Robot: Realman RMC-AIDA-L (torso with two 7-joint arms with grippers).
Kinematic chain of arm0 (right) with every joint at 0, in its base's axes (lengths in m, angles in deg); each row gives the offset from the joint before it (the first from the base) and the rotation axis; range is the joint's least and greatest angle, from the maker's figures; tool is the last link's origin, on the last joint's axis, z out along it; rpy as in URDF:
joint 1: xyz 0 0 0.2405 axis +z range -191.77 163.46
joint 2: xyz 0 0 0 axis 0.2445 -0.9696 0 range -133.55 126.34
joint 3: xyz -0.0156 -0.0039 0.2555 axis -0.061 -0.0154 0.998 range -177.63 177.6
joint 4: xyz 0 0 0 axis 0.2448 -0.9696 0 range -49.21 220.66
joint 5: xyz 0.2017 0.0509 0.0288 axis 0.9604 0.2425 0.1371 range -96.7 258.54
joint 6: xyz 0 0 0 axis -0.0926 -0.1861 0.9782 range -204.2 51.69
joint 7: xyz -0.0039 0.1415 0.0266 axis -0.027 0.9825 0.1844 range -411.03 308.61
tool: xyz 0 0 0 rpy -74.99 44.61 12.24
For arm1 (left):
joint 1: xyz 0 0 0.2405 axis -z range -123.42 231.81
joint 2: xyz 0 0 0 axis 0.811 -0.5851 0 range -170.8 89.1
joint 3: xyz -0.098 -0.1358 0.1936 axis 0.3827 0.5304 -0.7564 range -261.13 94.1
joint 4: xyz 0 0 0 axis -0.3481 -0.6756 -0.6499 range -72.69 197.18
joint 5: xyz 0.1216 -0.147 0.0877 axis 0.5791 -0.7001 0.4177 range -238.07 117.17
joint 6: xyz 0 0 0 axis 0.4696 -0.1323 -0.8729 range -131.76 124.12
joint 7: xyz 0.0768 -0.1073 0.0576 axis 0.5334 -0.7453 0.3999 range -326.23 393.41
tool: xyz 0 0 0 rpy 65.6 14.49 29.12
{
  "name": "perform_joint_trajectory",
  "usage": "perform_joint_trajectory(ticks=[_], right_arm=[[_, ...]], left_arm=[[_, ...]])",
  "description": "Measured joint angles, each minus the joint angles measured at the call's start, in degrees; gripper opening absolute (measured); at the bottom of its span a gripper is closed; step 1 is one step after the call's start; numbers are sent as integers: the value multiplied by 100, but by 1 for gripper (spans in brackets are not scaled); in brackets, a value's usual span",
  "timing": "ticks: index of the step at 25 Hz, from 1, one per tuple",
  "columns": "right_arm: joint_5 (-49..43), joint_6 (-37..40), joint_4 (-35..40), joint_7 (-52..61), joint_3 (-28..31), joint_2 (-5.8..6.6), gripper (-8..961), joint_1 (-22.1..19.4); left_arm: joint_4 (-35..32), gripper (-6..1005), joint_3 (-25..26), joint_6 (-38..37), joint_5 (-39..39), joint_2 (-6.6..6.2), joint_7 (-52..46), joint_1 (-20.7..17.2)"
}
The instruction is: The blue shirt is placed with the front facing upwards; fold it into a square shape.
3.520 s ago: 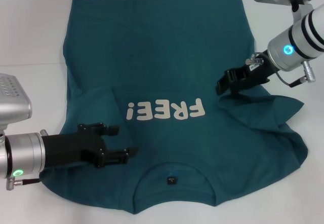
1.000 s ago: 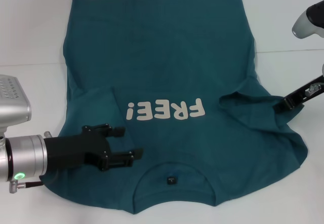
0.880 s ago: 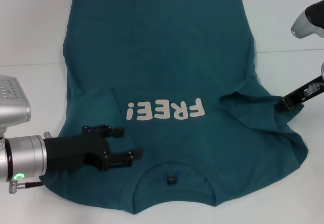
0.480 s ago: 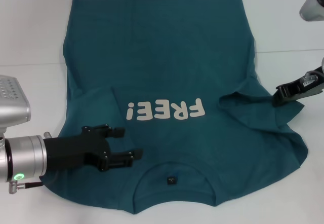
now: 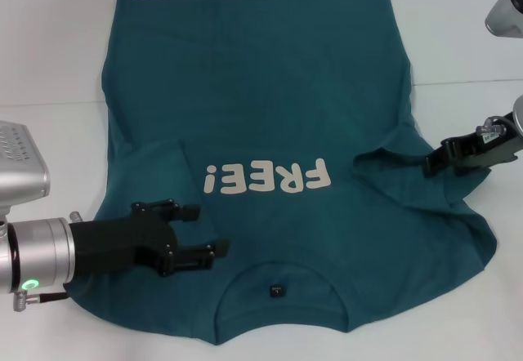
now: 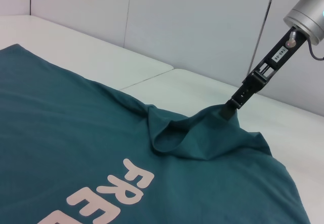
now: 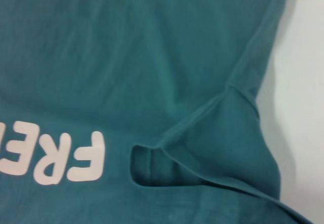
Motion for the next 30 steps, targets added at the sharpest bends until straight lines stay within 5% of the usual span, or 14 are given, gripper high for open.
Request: perform_joint_trajectory(ticks=[10,21,30], right_arm=[[-102,-118,-136,54,24,-65,614,9],[-71,-263,-274,93,38,-100,566,22],[-89,-275,-294,91,30,-90,118,7]], left_arm=[[19,815,0,16,0,-1,68,-7],[5,816,0,-11,-1,4,67,-63],[27,816,0,17,-1,5,72,-70]])
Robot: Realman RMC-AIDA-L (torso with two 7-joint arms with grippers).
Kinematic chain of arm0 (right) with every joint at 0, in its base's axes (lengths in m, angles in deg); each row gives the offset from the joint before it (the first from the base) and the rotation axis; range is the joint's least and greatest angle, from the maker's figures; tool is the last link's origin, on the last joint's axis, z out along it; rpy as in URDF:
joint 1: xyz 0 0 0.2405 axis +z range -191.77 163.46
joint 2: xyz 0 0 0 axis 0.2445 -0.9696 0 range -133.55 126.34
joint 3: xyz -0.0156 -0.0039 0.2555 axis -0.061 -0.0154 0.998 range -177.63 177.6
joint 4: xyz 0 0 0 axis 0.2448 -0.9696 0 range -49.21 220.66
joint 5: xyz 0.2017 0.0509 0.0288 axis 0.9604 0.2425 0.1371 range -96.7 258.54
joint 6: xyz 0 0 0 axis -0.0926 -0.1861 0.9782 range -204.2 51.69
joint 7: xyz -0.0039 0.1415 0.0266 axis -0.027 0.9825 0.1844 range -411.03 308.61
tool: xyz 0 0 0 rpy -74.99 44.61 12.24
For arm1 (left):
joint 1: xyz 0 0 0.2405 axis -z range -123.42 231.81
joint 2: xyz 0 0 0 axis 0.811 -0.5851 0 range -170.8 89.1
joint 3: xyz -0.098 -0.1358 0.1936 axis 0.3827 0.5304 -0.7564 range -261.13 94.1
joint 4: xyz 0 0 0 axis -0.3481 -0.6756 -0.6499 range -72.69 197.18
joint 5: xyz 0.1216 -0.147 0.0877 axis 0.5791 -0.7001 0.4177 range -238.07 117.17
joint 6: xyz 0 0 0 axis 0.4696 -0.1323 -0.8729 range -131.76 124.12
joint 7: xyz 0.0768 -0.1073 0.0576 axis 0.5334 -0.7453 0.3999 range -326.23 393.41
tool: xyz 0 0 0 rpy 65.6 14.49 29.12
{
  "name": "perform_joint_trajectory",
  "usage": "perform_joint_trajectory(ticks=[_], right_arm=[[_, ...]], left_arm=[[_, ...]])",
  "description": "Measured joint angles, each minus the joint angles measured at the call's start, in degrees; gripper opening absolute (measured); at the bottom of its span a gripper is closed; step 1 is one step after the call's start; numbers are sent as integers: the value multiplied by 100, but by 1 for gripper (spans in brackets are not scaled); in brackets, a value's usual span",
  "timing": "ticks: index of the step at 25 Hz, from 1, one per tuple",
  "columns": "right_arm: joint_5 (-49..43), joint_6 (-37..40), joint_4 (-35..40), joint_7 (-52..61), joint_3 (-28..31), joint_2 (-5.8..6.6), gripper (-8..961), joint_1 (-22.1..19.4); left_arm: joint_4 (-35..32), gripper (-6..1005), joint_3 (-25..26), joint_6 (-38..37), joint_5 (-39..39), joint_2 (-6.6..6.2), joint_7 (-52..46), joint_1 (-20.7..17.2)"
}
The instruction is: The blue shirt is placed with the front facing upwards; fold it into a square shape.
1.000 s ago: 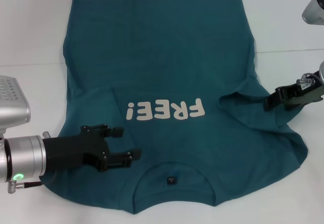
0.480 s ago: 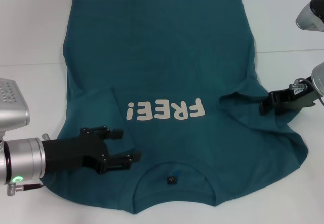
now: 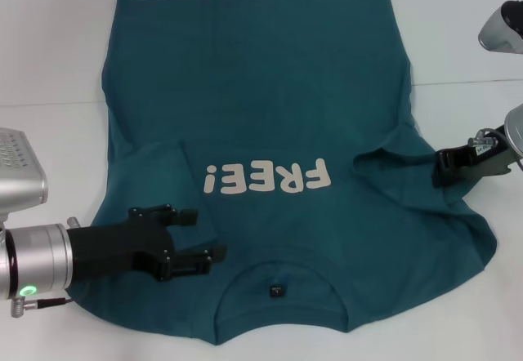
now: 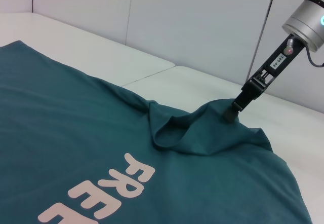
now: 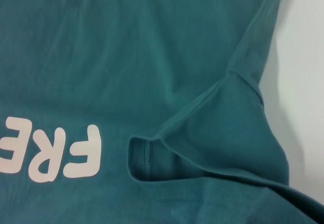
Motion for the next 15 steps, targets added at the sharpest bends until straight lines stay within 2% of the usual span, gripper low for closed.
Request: perform_joint_trajectory(ticks=[15], right_arm=[[24,70,57,-36,5,0,60,-19]], left_arm=[[-23,817,0,5,0,-7,12,-43]])
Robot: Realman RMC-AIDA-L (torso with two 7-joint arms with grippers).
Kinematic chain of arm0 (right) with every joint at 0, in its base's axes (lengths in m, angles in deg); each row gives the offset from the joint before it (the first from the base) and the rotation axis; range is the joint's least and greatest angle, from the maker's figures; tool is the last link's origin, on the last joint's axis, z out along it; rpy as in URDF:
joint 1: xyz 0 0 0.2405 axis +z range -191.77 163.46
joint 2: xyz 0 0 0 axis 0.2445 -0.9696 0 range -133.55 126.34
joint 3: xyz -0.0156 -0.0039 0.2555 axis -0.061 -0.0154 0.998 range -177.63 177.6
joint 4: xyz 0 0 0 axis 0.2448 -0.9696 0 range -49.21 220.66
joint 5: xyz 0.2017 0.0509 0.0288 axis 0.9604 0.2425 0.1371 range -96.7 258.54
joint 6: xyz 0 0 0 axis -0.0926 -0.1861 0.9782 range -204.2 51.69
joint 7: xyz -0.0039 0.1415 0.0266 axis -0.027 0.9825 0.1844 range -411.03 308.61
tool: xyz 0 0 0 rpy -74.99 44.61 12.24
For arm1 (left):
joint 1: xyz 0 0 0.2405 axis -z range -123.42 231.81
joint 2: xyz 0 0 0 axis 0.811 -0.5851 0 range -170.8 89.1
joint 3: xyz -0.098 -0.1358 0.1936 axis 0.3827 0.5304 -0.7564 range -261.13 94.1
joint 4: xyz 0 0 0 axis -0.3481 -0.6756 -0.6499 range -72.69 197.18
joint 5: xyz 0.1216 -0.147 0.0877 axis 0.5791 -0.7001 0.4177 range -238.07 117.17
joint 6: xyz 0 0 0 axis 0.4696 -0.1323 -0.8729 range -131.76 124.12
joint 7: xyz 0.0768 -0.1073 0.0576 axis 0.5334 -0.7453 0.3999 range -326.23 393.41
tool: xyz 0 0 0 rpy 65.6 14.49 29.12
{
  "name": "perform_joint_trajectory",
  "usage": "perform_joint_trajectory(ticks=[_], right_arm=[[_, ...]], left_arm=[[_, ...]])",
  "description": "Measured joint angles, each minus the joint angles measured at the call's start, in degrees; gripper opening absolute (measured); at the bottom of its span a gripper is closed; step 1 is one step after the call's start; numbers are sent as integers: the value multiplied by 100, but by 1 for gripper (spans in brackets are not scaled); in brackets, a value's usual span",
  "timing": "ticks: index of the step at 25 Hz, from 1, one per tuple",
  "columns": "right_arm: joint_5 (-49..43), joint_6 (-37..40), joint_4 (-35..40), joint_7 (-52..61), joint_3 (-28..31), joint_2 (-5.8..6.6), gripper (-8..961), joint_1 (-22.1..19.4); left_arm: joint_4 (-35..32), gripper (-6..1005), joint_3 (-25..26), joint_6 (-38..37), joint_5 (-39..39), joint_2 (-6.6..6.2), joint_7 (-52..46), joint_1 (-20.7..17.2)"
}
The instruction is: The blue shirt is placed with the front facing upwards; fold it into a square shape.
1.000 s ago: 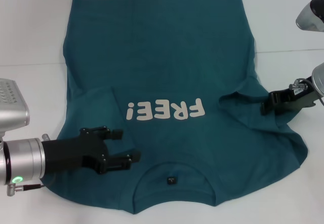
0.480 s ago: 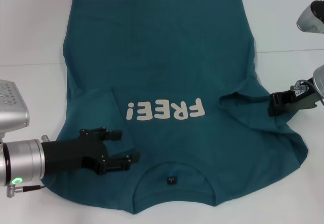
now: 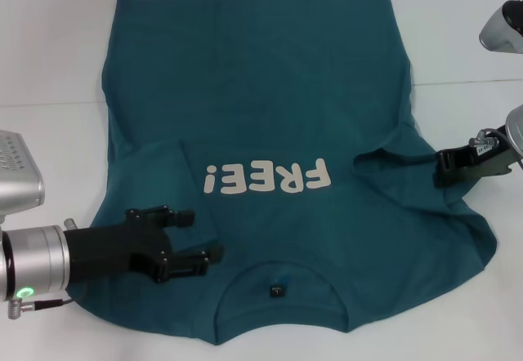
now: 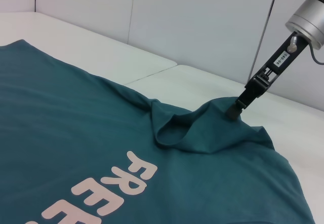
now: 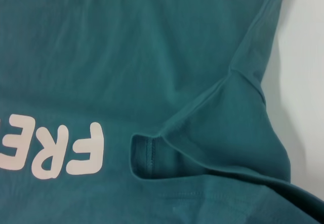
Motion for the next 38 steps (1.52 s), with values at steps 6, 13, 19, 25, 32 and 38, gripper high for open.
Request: perform_joint_trajectory(ticks=[6,13,19,25,32,38], right_arm=[[9,62,7,-90,-3,-6,36,-8],[270,253,138,-351,-29,-31,30,-17],[306,528,502,-572,-57,-169,15,-50],[309,859,580,-885,-71,-213,12,-44],[298,1449,1036,-1448,-128,-295,11,-80],[258,1638,1034,-1690,-550,-253,10,-78]], left_arm=[[-2,818,0,0,0,-2,0,-8],[-2,818,3,0,0,-2,0,-8],[-2,818,15,0,0,-2,0,-3],[5,819,87,5,0,-2,0,6],[5,819,139,-12,0,10,-26,-14],[24,820,141,-25,-3,16,-49,-16]])
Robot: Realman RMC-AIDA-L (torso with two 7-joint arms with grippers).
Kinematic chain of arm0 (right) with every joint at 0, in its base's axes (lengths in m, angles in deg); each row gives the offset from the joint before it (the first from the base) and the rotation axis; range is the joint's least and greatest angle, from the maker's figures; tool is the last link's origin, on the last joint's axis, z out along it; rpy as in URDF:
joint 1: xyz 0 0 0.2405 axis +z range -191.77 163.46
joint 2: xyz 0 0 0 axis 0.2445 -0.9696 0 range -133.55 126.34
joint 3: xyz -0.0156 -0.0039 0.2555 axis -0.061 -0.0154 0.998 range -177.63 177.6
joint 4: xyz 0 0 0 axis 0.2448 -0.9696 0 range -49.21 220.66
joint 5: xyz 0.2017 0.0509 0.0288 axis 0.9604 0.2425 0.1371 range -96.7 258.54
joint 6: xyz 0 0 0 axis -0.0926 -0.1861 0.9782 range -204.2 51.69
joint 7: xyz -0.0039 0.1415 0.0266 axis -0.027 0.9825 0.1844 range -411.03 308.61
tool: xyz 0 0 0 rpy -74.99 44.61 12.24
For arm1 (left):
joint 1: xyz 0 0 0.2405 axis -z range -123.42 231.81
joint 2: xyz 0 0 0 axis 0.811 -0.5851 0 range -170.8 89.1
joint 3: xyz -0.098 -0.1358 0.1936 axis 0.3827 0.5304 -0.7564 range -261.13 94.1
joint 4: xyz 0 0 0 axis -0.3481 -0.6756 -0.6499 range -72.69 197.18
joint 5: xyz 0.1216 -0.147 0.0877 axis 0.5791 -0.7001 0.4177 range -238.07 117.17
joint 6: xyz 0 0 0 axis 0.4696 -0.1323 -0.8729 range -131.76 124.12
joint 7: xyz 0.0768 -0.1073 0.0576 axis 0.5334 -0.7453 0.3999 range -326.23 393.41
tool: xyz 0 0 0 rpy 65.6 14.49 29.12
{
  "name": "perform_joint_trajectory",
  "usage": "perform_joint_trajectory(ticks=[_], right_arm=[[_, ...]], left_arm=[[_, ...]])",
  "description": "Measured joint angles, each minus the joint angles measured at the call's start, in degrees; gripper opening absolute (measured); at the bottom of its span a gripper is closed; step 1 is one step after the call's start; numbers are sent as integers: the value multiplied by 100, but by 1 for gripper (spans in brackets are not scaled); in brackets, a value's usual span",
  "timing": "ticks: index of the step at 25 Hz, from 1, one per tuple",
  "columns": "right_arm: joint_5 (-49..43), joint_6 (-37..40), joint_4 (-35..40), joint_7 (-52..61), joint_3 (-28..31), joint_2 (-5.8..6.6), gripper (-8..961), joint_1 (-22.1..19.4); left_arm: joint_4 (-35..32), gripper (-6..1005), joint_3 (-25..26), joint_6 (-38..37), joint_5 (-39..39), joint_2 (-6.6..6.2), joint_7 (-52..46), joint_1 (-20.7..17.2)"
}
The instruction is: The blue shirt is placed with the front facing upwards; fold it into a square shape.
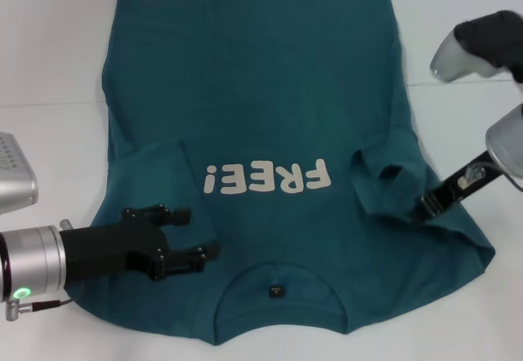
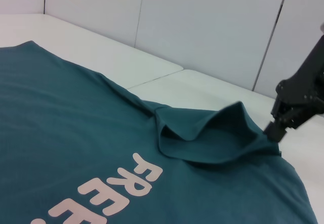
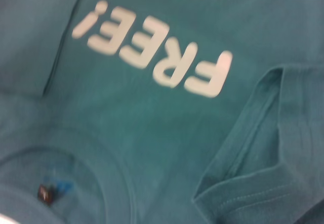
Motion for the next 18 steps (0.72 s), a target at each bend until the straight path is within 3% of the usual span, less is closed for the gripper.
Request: perform_joint_trajectory(ticks=[3,10,16,18], right_arm=[[-104,121,-32,-85,-381,-23,9,-10],[-404,294,-113,-102,-517,-46,63,57],[-513,327,-76,-47,-422,-40,109,33],[-438,357,-21,-111,-124,-28,157,17]], left_arm=[[5,820,0,-9,-7,6,-14,-1],[18,820,0,21,-47,8,-21,-1],[27,820,0,25,-50,8,-22,7],[27,821,0,25,-50,9,-22,8]])
